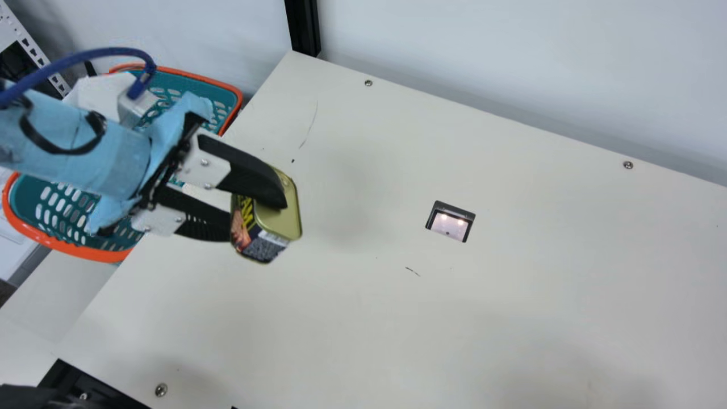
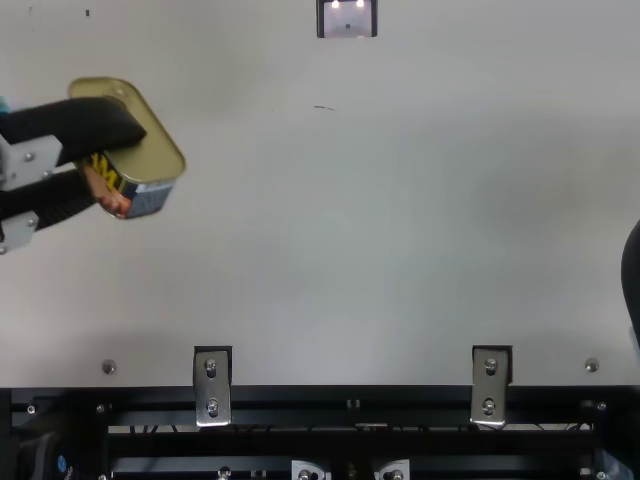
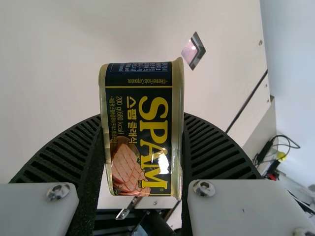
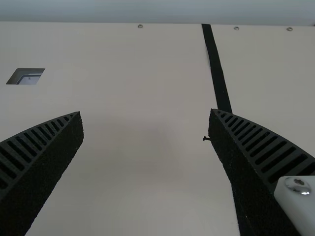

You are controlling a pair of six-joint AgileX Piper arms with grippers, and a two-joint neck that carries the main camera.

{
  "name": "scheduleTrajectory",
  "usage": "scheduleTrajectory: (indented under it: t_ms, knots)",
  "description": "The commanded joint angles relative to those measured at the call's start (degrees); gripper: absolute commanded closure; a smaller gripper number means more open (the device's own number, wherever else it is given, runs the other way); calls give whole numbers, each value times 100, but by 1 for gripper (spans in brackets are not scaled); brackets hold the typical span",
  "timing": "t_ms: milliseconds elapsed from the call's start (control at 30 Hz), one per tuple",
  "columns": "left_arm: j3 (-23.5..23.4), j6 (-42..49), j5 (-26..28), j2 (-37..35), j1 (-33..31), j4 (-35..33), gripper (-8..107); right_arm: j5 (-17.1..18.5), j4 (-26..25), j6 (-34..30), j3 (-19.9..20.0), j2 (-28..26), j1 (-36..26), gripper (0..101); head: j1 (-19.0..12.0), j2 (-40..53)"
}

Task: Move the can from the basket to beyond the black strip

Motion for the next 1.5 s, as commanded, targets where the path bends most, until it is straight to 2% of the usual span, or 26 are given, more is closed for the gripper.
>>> scheduleTrajectory:
  t_ms: [0, 800, 933, 1167, 1467]
  knots:
    - [82, -37, 4, -23, 25, -26, 89, 0, 0, 0, 0, 0, 0, 0, -154, 67]
    - [82, -4, -5, -13, 39, -13, 89, 0, 0, 0, 0, 0, 0, 0, -154, 67]
    - [-30, 28, -97, -8, -64, 149, 89, 0, 0, 0, 0, 0, 0, 0, -153, 47]
    - [-531, -71, -623, -31, -676, 768, 89, 0, 0, 0, 0, 0, 0, 0, -154, -258]
    - [-918, -365, -1750, 27, -1859, 1951, 89, 0, 0, 0, 0, 0, 0, 0, -176, -1073]
